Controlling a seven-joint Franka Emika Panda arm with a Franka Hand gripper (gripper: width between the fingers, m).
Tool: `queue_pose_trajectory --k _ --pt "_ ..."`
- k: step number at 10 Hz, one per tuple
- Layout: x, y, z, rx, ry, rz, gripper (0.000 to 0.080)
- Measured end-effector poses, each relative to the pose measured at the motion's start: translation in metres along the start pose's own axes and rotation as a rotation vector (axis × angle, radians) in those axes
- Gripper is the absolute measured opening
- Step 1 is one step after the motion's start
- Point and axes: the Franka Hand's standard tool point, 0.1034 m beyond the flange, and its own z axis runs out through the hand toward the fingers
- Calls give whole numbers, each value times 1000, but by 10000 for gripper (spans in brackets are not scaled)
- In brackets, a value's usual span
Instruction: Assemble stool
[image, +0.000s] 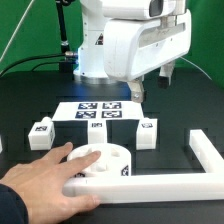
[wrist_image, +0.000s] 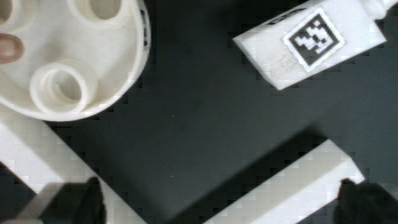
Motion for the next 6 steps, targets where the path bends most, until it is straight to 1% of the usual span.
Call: queue_pose_trajectory --k 6 --pt "-1 1 0 -1 0 0 650"
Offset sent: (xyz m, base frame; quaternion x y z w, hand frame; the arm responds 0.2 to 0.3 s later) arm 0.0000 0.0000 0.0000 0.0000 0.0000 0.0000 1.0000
